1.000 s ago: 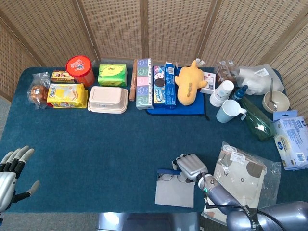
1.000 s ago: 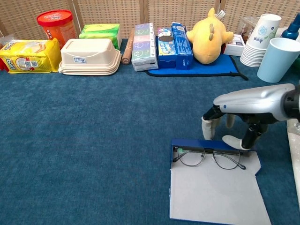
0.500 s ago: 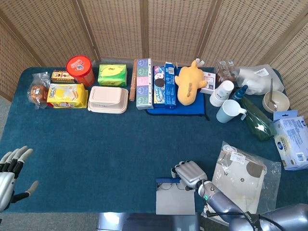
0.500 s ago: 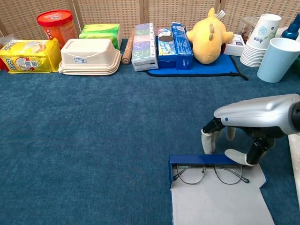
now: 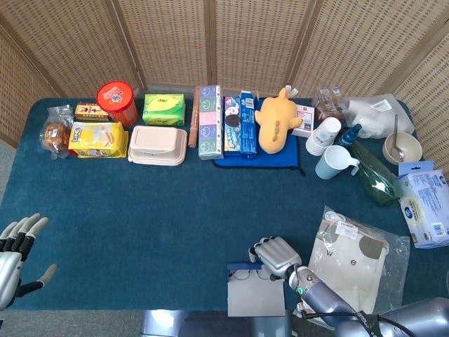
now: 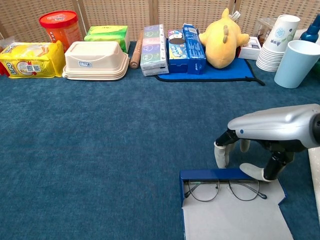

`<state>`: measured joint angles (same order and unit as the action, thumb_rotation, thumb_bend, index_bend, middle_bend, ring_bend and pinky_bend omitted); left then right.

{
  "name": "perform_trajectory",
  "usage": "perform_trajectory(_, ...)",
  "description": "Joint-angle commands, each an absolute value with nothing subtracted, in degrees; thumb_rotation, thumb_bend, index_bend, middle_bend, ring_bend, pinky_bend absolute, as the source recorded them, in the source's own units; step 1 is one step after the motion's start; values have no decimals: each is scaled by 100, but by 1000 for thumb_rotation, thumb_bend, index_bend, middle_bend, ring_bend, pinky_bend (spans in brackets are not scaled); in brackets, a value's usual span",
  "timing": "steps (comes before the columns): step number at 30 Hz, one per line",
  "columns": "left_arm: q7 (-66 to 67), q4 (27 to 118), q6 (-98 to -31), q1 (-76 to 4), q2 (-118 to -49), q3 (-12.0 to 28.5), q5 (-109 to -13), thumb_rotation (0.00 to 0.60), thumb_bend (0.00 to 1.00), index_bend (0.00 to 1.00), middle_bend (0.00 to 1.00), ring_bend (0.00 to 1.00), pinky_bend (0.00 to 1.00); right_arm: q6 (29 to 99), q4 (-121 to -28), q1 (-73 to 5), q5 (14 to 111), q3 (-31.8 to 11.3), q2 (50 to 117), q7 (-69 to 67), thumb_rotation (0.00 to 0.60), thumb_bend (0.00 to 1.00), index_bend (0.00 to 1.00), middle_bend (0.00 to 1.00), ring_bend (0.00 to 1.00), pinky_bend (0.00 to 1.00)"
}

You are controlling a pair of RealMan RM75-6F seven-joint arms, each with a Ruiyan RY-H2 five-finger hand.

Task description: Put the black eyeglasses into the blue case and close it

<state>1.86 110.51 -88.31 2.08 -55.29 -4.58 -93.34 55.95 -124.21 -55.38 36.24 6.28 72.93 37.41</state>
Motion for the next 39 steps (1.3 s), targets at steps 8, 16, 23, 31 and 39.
perform_trajectory(8,194,11075,-8892,243,-5515,-474,-9401,600,266,1,56,0,0,5670,-12512,-5428,4061,655,7160,3600,600,469,219,248,133,212)
perform_trajectory(16,189,11105,-9025,268,-5418,-470,-9572,600,266,0,56,0,0,6575,-12854,-4727,5349,917,6956,3541,600,451,152,190,65,174)
perform_trajectory(23,46,10985,-9041,281,-5443,-482,-9597,600,266,0,57,0,0,7866,-12762,-3558,7060,1591,7294,4029,600,352,119,171,34,159)
perform_trajectory(31,-101,10873,-9162,302,-5355,-492,-9737,600,266,0,57,0,0,8572,-12029,-2707,8356,1872,7830,4376,600,288,92,157,9,126)
perform_trajectory(39,-244,10732,-9221,321,-5277,-514,-9799,600,266,0,57,0,0,8748,-11560,-2122,8826,2032,8014,4407,600,191,59,138,0,118)
